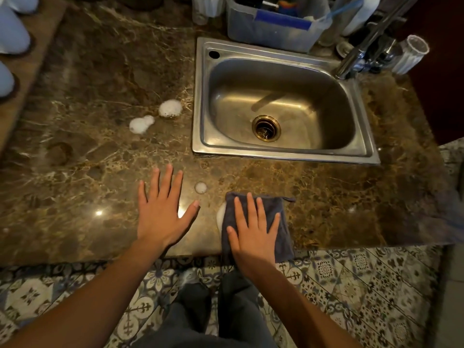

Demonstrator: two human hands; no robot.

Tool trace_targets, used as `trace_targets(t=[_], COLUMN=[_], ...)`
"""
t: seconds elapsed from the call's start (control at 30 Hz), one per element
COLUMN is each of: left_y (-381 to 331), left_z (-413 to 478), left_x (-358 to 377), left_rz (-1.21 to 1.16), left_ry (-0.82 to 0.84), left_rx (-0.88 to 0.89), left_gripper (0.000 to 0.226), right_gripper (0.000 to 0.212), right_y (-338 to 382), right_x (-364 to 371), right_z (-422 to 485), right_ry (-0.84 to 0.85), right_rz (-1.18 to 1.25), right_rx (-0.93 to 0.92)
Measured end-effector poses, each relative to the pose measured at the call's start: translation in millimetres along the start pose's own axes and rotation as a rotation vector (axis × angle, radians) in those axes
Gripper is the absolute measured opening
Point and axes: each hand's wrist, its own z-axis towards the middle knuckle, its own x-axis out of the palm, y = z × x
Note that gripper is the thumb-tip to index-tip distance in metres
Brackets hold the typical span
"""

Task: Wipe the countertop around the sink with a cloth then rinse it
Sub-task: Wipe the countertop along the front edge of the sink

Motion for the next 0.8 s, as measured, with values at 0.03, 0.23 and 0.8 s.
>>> trace_targets(t=[0.03, 0.23, 0.8], left_y=[0.0, 0.8, 0.8], left_z=[0.0, 2.4, 2.3], left_x=[0.0, 0.9, -5.2], left_rz=[0.003, 0.081, -0.093], left_ry=[0.007, 0.06, 0.009], left_rx=[-0.002, -0.004, -0.015], left_gripper=[0.083, 0.098, 0.085], right_gripper=[0.063, 0.063, 0.065], right_y=[2.9, 16.0, 23.3], right_x=[-0.1, -11.6, -10.9], right_z=[8.0, 79.9, 21.2], right_ry=[-0.001, -0.024, 0.049], right_rz=[0.012, 0.108, 0.085], right_rx=[0.035, 0.164, -0.233])
